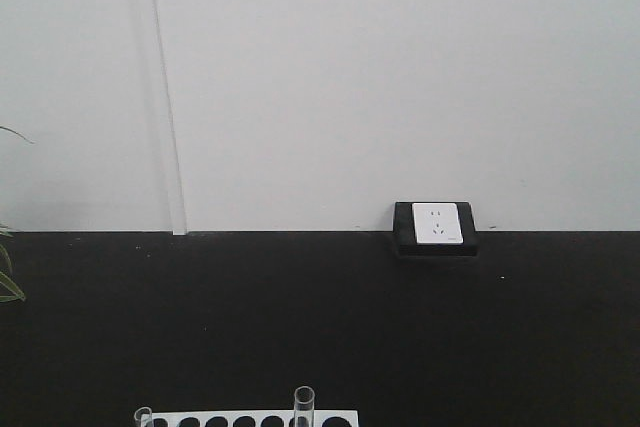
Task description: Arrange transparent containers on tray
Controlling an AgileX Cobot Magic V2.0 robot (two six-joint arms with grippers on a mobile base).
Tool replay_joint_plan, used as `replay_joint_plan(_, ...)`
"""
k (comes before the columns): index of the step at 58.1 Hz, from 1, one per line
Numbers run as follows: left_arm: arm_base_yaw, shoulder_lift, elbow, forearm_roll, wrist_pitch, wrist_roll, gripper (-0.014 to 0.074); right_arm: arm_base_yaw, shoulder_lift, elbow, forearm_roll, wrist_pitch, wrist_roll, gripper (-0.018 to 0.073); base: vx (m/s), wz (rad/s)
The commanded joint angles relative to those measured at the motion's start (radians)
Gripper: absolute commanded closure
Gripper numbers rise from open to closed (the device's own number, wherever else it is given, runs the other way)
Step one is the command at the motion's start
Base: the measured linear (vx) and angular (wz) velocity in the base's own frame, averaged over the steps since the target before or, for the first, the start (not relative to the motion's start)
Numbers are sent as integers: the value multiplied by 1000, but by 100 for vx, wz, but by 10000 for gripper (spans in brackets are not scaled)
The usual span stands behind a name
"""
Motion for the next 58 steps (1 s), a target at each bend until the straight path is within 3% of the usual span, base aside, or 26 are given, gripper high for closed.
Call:
replay_joint_plan(1, -3, -2, -20, -37, -192, -22, 603, 1, -7, -77, -6, -49, 20, 570, 0, 0)
replay_joint_plan(6, -3, 2, -129, -28, -187, -20, 603, 1, 17, -203, -12, 50, 14, 570, 0, 0)
replay_joint_plan(14, -3, 54, -365, 47, -27, 4, 603, 1, 119, -432, -50, 205, 1, 570, 0, 0)
replay_joint_plan(21, -3, 159, -590, 161, 154, 60, 603, 1, 229, -585, -107, 231, -28, 570, 0, 0)
replay_joint_plan(28, -3, 271, -725, 247, 223, 85, 603, 1, 339, -680, -119, 231, -27, 570, 0, 0)
replay_joint_plan(39, -3, 386, -752, 260, 213, 82, 601, 1, 466, -710, -113, 232, -12, 567, 0, 0)
replay_joint_plan(48, -3, 465, -751, 260, 285, 75, 588, 1, 543, -710, -103, 242, -7, 563, 0, 0)
replay_joint_plan(58, -3, 530, -751, 261, 261, 76, 534, 1, 592, -710, -88, 242, -7, 536, 0, 0)
